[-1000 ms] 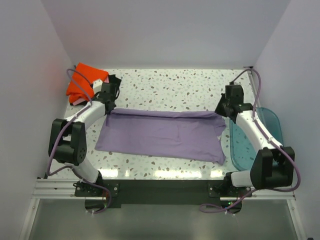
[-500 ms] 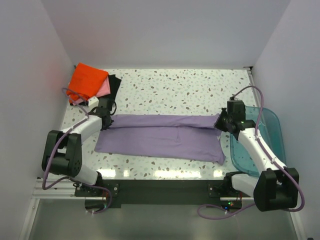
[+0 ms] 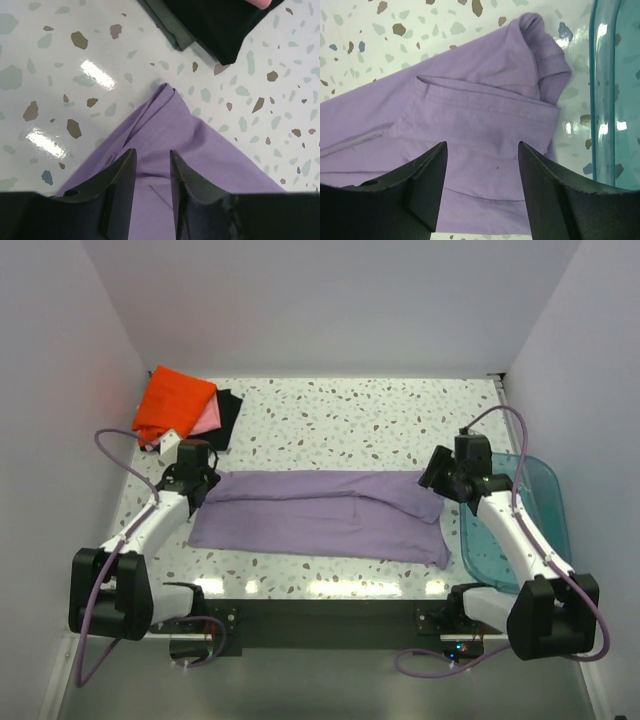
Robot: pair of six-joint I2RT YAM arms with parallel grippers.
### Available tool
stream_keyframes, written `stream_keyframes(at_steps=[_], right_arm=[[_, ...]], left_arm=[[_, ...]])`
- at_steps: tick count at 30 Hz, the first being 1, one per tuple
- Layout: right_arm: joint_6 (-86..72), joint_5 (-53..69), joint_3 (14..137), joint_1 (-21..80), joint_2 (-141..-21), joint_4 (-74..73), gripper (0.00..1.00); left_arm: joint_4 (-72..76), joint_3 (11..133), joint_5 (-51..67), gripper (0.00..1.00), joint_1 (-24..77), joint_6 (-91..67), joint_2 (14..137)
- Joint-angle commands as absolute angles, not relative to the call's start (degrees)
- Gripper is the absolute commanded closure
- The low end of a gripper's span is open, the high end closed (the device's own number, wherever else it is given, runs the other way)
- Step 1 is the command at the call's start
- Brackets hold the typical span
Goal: Fold and stack the t-shirts
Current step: Fold the tshirt
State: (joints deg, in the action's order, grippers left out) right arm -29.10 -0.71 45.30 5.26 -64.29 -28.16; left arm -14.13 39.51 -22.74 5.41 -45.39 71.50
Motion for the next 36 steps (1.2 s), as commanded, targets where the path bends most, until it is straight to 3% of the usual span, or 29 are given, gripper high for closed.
stream_keyframes(at_steps=[1, 19, 36], right_arm=[[-27.07, -4.20, 50.18, 6.58, -68.63, -27.42, 0.38], [-27.77, -10.81, 62.31, 17.31, -94.99, -18.20, 0.42], [-28.04, -14.24, 64.25, 21.44, -100.11, -16.35, 0.42]], left_arm=[[-9.59, 42.09, -20.83, 0.63, 7.82, -43.77, 72.94], [-4.04, 49.75, -16.88, 0.71, 20.92, -40.08, 91.76], [-3.17, 47.64, -16.17, 0.74, 22.06, -39.37, 93.43]])
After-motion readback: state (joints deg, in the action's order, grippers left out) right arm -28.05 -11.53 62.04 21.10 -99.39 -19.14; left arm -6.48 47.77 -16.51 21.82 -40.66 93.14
